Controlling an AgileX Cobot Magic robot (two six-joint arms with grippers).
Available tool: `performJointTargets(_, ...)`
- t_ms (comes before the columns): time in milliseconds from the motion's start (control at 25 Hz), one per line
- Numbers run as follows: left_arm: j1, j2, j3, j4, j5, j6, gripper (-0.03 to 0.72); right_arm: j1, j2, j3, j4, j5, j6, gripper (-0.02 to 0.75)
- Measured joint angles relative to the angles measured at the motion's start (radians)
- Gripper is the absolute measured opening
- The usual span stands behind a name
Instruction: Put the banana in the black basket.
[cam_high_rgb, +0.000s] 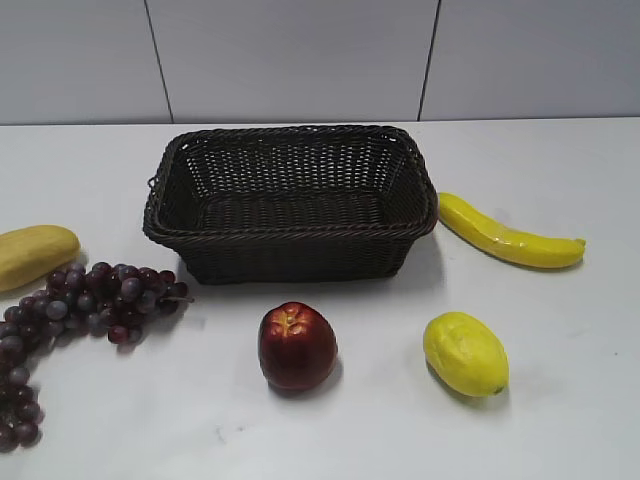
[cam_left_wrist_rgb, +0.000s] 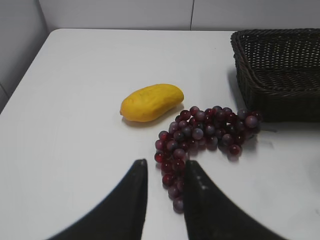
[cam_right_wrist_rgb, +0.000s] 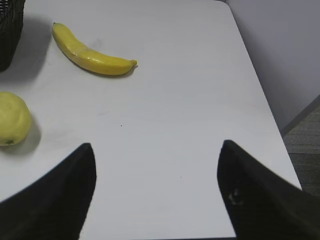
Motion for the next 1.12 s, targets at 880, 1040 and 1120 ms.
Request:
performJointTargets(880, 0.0, 0.0, 0.0, 0.0, 0.0, 0.0, 0.237, 0.0, 0.476, -0.087, 0.039, -0.004, 0.0, 0.573)
performJointTargets(1040, 0.0, 0.0, 0.0, 0.0, 0.0, 0.0, 0.237, 0.0, 0.639, -0.129, 0.044, -0.035, 0.0, 0.573)
performJointTargets(1120, 0.0, 0.0, 0.0, 0.0, 0.0, 0.0, 0.237, 0.0, 0.721, -0.156, 0.044, -0.044, 0.0, 0.573)
